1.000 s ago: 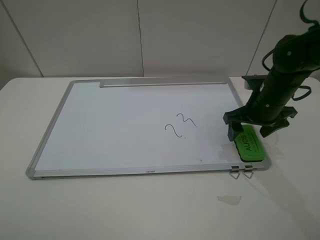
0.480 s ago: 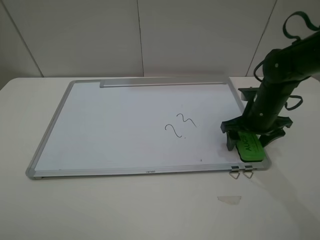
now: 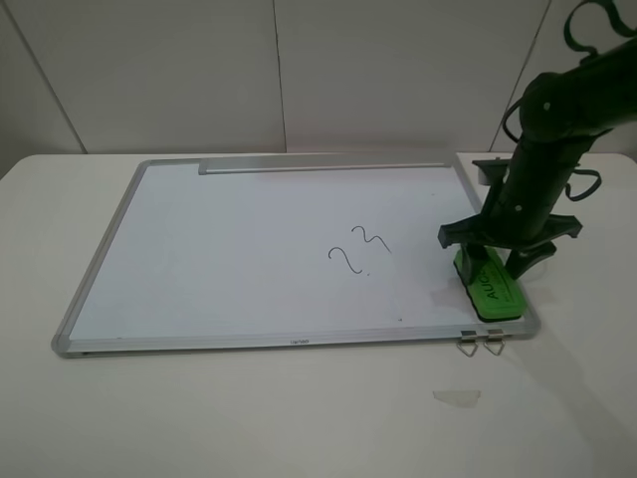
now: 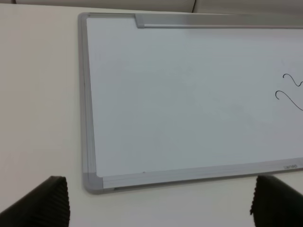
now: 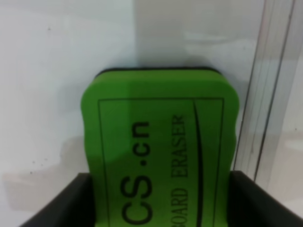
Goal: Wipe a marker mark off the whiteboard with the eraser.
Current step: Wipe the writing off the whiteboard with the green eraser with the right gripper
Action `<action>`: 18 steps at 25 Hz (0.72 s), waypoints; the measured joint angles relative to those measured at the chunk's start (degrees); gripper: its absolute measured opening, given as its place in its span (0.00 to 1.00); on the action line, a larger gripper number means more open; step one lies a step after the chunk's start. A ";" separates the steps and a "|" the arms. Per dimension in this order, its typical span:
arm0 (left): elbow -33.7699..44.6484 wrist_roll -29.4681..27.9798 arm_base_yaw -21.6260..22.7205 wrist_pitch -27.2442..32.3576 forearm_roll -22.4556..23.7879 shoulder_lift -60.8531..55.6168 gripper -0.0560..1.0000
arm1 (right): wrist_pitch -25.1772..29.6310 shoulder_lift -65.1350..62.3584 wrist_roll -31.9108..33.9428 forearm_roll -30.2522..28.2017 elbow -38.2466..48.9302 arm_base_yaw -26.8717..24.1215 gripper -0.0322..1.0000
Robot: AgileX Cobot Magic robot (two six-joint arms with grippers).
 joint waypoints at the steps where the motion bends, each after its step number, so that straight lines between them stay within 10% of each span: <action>1: 0.00 0.00 0.00 0.00 0.00 0.00 0.79 | 0.00 0.05 0.00 0.00 0.00 0.00 0.59; 18: 0.00 0.00 0.00 0.00 0.00 0.00 0.79 | -0.96 0.05 0.00 -0.04 0.00 0.00 0.59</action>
